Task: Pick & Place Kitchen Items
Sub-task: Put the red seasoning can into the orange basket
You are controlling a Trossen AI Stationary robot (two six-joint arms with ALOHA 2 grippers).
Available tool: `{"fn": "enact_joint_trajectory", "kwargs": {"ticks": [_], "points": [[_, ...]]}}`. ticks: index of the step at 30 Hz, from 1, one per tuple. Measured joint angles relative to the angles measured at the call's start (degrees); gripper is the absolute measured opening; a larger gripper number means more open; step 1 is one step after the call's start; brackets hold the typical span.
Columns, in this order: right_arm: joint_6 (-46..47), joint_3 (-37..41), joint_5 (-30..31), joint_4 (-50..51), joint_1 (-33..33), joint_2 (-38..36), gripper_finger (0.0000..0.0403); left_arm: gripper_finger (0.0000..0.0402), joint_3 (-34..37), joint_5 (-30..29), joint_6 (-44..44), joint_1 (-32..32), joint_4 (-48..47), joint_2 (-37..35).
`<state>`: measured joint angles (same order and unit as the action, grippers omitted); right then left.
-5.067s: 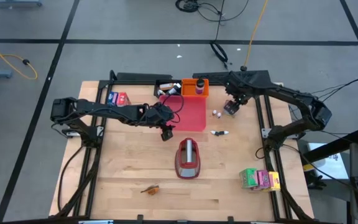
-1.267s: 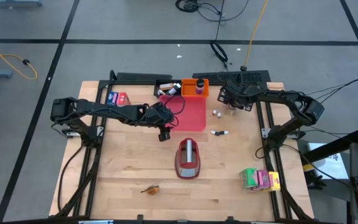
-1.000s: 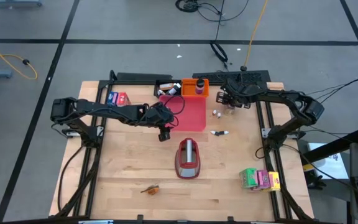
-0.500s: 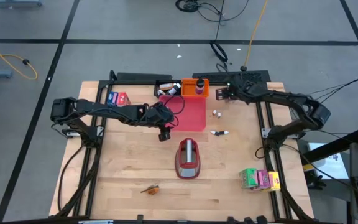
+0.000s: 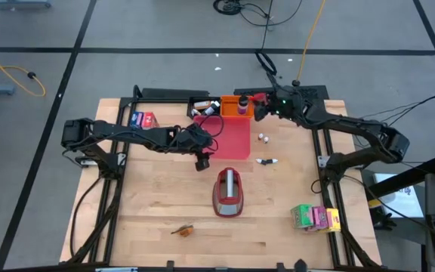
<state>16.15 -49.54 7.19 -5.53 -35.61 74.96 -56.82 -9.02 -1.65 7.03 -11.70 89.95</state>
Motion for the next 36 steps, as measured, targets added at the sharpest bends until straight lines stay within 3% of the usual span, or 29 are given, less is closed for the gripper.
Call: {"fn": "enact_joint_trajectory", "kwargs": {"ticks": [6, 13, 36], "points": [[-4.09, 0.00, -1.70, -9.77, 2.29, 2.53, 0.0175, 0.0244, 0.00, 0.02, -0.27, 0.00, -0.03, 0.00], [-7.69, 0.00, -10.33, -20.92, 2.37, 9.21, 0.0175, 0.0244, 0.00, -0.02, -1.51, 0.00, 0.01, 0.00], [-10.89, 0.02, -16.71, -42.36, -0.87, 25.71, 0.0175, 0.0244, 0.00, -0.07, -3.39, -0.04, 0.01, 0.00]]}}
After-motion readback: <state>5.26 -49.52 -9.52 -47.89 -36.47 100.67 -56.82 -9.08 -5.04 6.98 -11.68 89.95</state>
